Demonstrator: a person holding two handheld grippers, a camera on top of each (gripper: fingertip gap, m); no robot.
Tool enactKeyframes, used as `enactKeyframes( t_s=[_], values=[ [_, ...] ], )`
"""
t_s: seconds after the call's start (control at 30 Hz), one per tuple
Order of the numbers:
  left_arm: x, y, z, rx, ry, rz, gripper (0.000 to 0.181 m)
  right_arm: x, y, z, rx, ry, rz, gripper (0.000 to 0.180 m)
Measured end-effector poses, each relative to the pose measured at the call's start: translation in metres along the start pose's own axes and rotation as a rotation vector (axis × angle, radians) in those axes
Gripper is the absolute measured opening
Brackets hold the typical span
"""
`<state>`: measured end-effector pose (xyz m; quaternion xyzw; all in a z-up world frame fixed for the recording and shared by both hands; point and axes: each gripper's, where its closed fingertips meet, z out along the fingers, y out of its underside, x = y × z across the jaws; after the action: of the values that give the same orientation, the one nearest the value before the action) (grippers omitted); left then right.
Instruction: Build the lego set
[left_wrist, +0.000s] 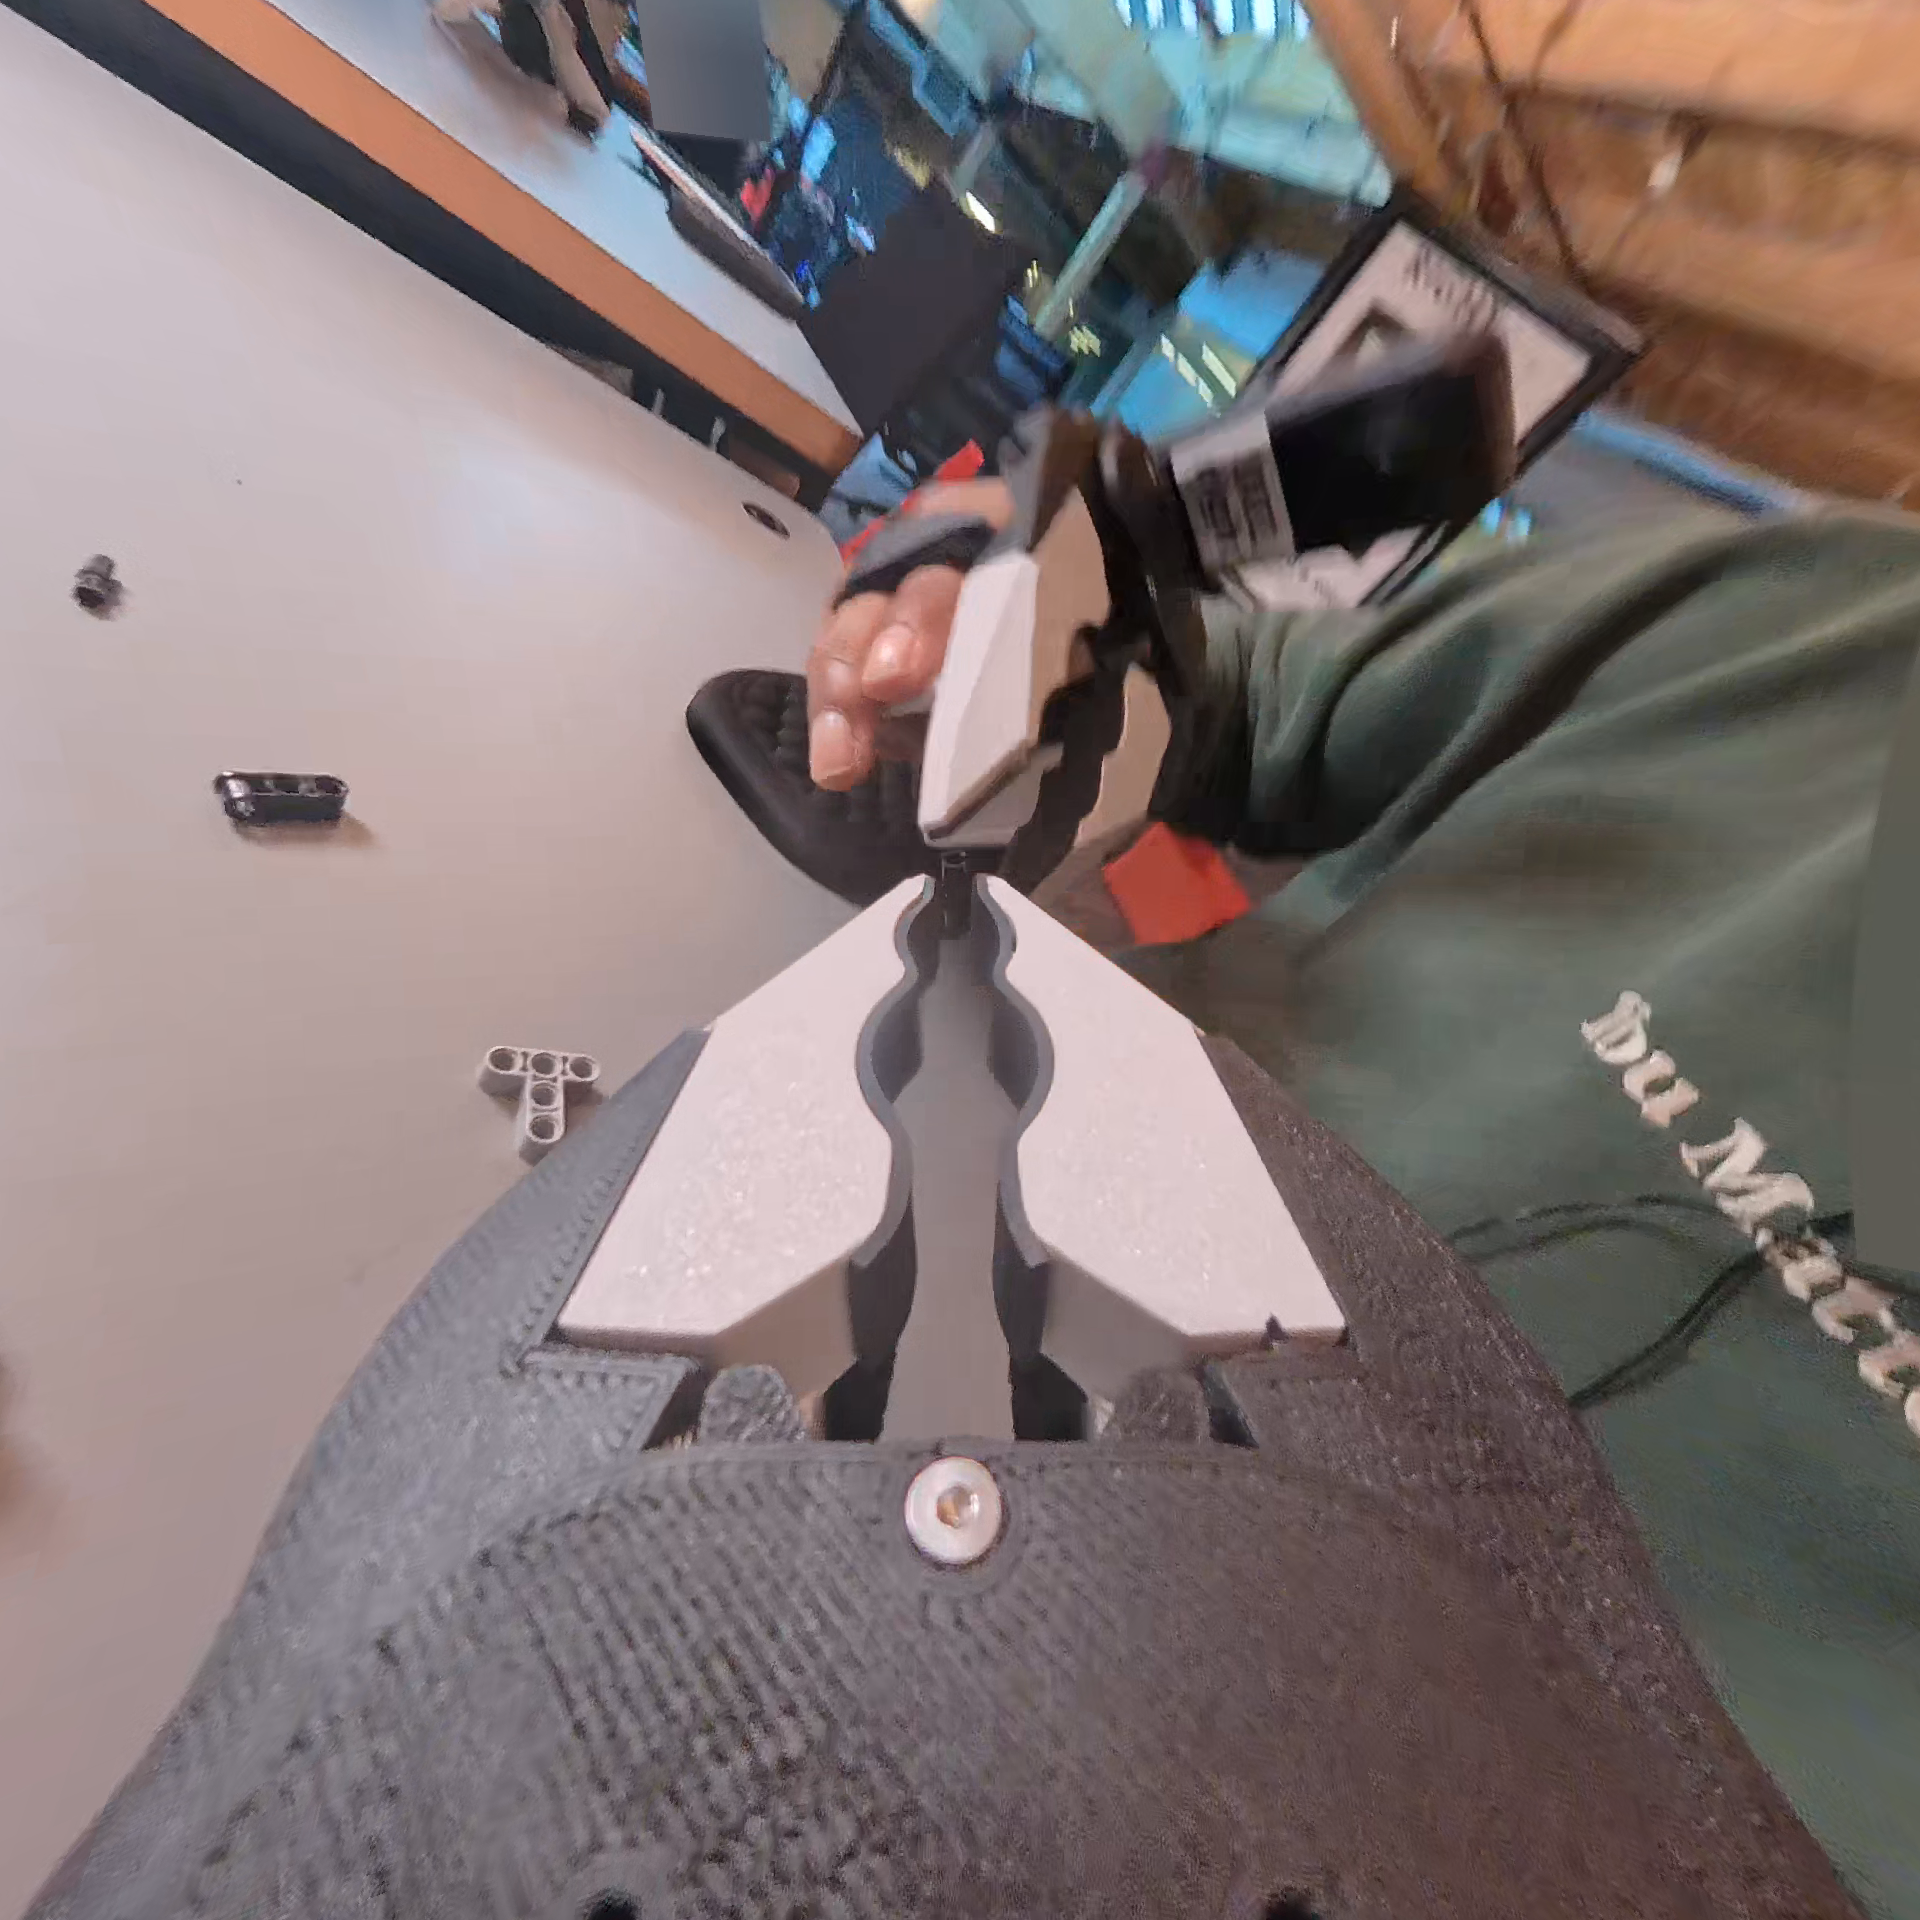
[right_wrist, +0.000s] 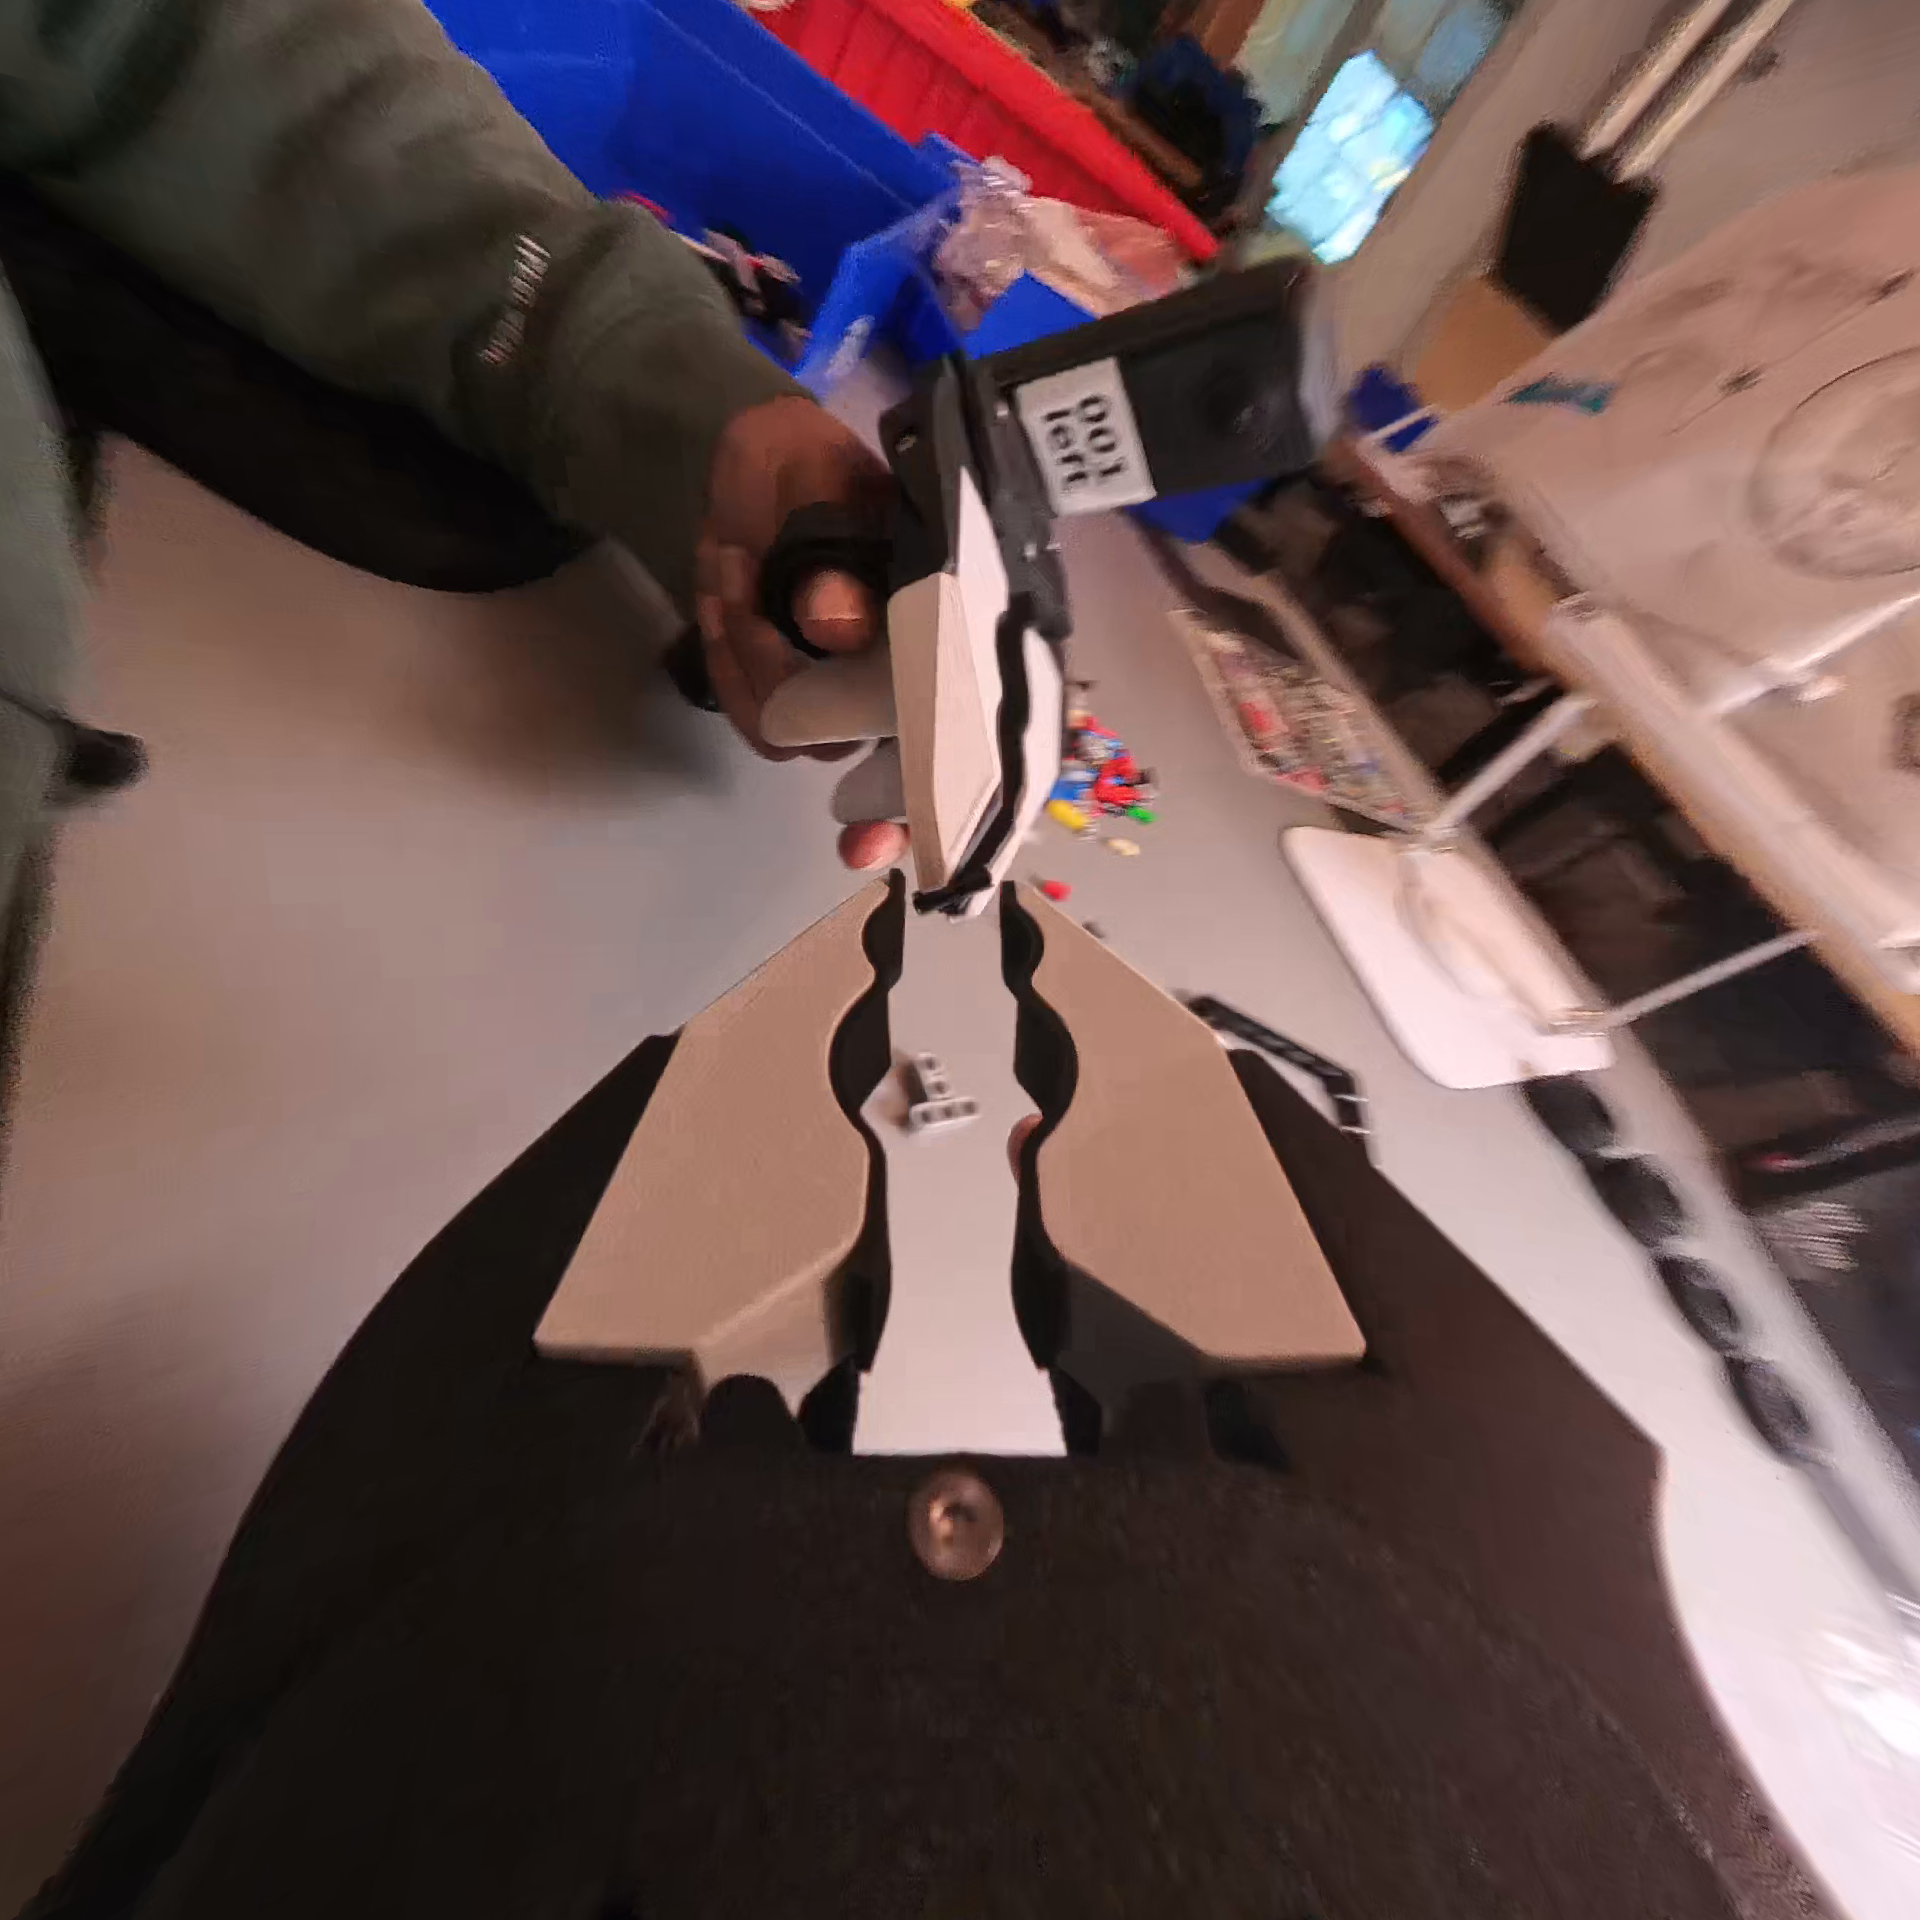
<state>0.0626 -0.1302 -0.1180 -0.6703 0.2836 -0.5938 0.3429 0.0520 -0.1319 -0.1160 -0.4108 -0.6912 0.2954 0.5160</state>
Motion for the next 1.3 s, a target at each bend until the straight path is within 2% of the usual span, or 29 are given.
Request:
enactKeyframes(
  t_s=[0.07,0.2,0.37,0.47,0.7,0.97,1.13,1.3],
  values=[
    [0.008,0.008,0.000,-0.068,0.035,0.043,0.004,-0.005,-0.004,-0.005,-0.009,-0.147,0.067,0.019],
    [0.022,0.025,0.002,-0.171,0.131,0.037,0.004,-0.025,-0.019,-0.012,-0.061,-0.432,0.041,0.018],
    [0.039,0.042,0.005,-0.264,0.228,0.042,0.004,-0.051,-0.020,-0.010,-0.150,-0.656,-0.089,0.010],
    [0.046,0.048,0.004,-0.304,0.259,0.055,0.004,-0.061,-0.018,-0.009,-0.179,-0.724,-0.138,0.011],
    [0.051,0.057,0.005,-0.348,0.293,0.047,0.004,-0.070,-0.017,-0.008,-0.195,-0.773,-0.179,0.004],
    [0.052,0.057,0.005,-0.337,0.307,0.038,0.004,-0.070,-0.018,-0.009,-0.202,-0.756,-0.169,0.002],
    [0.037,0.026,0.001,-0.170,0.215,0.051,0.005,-0.036,-0.018,-0.008,-0.174,-0.593,-0.053,0.002],
    [0.024,0.001,-0.003,-0.044,0.070,0.164,0.012,-0.010,-0.020,-0.009,-0.098,-0.428,0.088,0.002]
  ],
)
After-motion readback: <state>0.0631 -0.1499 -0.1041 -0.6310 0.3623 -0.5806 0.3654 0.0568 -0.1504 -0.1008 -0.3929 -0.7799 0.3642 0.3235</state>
